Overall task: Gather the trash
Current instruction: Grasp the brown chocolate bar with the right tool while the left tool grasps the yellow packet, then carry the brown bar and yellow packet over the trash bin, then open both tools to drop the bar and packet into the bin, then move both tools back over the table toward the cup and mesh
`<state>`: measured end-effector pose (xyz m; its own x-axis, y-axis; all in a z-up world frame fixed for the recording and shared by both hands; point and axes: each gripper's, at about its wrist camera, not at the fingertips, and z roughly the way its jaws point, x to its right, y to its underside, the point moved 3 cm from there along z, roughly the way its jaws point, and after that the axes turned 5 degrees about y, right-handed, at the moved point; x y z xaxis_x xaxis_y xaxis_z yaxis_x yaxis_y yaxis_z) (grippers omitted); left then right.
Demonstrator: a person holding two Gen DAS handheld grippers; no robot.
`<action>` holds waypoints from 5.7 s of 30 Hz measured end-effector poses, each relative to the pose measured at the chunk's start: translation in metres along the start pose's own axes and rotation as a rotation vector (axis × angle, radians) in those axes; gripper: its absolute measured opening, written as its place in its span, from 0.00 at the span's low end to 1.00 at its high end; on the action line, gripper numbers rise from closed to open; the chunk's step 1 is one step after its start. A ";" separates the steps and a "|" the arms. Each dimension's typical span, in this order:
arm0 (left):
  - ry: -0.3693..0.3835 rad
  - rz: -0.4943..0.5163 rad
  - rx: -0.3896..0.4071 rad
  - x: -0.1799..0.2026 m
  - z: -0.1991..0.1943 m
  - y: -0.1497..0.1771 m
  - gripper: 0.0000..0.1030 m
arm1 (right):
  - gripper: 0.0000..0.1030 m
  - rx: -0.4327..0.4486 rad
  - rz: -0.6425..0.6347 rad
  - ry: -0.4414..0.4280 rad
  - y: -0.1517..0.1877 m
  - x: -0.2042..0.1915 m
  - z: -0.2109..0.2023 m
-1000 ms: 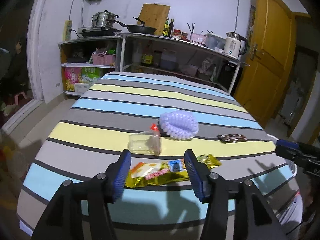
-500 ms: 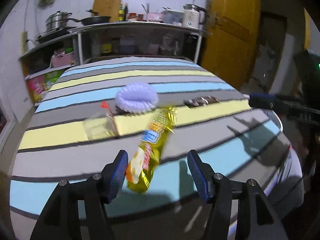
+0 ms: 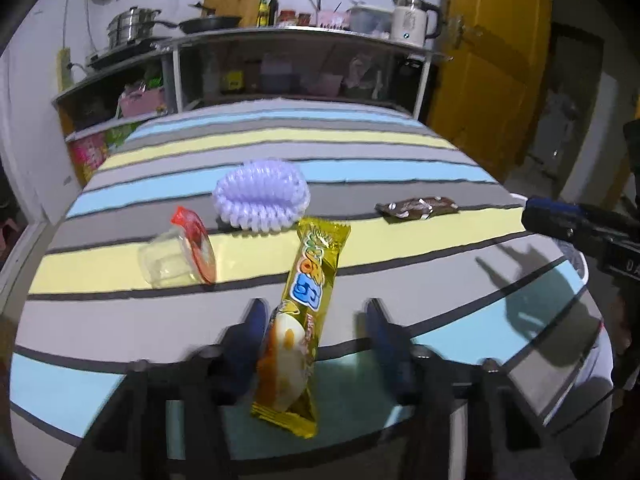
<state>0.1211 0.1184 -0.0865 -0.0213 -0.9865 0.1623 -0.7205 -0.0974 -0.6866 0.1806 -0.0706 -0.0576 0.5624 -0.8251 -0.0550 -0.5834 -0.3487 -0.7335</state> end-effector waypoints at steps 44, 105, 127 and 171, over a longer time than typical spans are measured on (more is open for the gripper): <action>0.092 -0.046 0.068 0.053 -0.009 -0.014 0.17 | 0.23 -0.067 -0.010 -0.023 0.007 0.016 0.011; 0.353 0.233 0.061 0.286 0.048 -0.087 0.17 | 0.23 0.087 0.367 0.313 0.070 0.202 -0.120; 0.391 0.270 -0.042 0.325 0.115 -0.091 0.18 | 0.23 0.018 0.449 0.336 0.084 0.247 -0.091; 0.134 -0.030 0.199 0.101 -0.034 -0.064 0.39 | 0.43 0.064 0.121 0.073 0.006 0.056 -0.066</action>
<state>0.1411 0.0294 -0.0017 -0.1030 -0.9579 0.2679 -0.5721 -0.1632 -0.8038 0.1696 -0.1482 -0.0202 0.4451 -0.8901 -0.0978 -0.6041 -0.2179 -0.7665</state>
